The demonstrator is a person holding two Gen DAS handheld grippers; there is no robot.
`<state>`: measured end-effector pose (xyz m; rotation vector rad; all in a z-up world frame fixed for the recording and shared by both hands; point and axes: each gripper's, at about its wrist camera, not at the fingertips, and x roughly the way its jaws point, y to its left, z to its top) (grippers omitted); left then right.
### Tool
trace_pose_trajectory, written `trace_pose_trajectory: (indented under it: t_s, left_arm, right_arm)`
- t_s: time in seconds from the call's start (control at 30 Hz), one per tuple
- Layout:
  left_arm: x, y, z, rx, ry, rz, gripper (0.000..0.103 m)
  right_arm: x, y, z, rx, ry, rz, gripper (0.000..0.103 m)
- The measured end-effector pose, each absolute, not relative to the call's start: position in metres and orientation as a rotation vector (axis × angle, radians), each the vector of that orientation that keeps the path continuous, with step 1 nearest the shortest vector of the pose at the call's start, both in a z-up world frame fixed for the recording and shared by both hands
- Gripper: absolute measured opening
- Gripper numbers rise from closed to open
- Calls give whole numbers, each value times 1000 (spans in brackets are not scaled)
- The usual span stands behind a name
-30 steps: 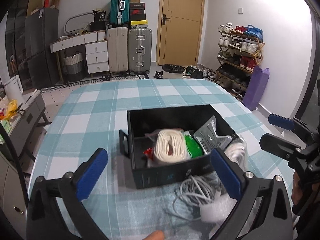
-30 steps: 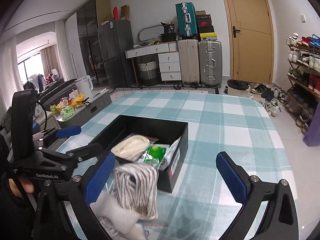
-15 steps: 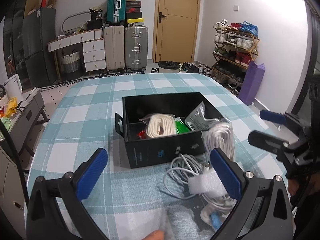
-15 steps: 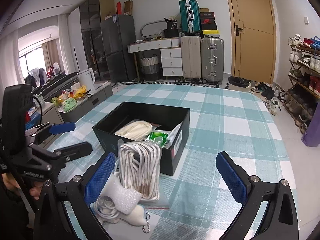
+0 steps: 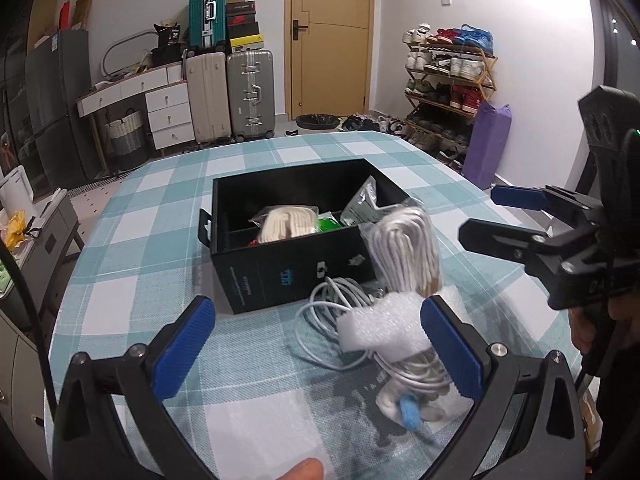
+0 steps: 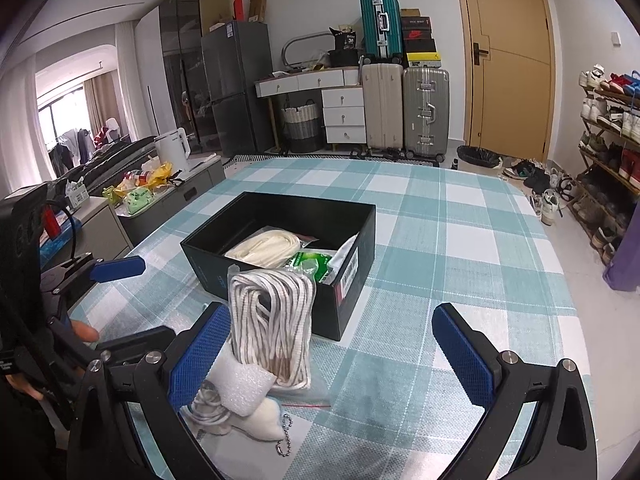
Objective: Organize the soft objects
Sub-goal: 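Move the left gripper to the white cable bundle wrapped in foam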
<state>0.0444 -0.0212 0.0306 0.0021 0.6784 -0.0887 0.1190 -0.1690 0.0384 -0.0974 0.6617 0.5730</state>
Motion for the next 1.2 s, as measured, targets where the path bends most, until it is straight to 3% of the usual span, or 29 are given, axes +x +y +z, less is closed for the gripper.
trace_pose_trajectory:
  t_s: [1.2]
  left_arm:
    - [37,-58,17,209,662,-149,101]
  right_arm:
    - [119,-173,33,-90,692,568,102]
